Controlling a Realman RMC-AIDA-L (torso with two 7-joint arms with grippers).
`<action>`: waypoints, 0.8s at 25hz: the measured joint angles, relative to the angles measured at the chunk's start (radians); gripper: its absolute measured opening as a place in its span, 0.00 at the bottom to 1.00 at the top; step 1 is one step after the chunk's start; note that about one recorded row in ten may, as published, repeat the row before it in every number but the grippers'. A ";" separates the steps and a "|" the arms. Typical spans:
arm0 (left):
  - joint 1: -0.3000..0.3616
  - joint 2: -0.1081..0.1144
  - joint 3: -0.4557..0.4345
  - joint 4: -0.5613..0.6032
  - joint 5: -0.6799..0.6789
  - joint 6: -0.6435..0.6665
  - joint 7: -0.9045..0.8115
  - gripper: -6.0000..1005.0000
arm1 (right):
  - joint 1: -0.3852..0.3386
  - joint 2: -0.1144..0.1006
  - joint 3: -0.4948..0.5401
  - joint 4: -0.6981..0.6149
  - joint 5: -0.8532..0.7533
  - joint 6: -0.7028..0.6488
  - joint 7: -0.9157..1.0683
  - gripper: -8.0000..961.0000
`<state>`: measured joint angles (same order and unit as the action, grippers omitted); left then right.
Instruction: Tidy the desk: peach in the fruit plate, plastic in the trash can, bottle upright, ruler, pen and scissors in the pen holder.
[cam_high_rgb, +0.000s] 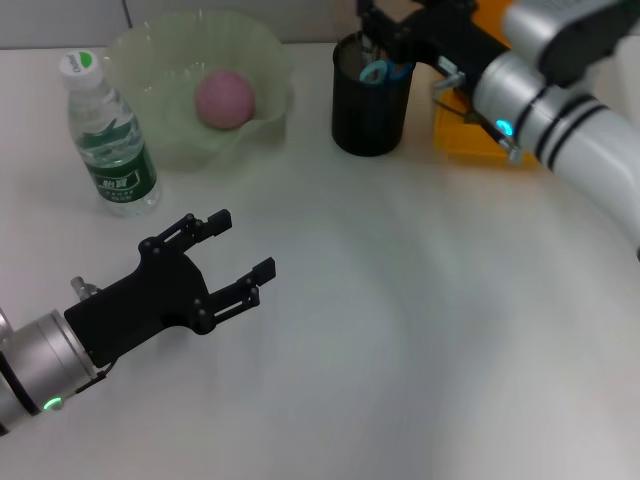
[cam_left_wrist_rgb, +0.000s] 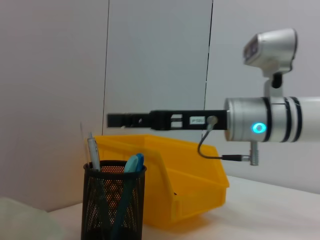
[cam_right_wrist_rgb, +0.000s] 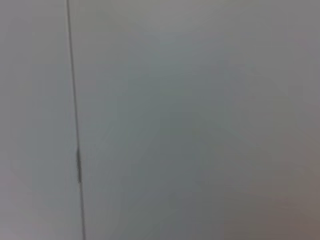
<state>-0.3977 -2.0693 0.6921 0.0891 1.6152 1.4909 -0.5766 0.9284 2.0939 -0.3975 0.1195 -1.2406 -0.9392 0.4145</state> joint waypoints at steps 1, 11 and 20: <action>0.001 0.000 0.000 0.000 0.000 0.000 -0.001 0.80 | -0.037 0.000 0.037 0.003 0.000 -0.067 0.003 0.58; 0.014 0.004 0.012 0.026 0.013 0.027 -0.098 0.80 | -0.246 -0.009 0.005 -0.068 -0.149 -0.437 0.326 0.78; 0.011 0.007 0.026 0.120 0.174 0.131 -0.209 0.80 | -0.473 -0.023 -0.231 -0.442 -0.521 -0.795 0.675 0.78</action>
<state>-0.3870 -2.0623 0.7180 0.2092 1.7889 1.6223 -0.7858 0.4553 2.0713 -0.6281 -0.3229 -1.7619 -1.7342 1.0900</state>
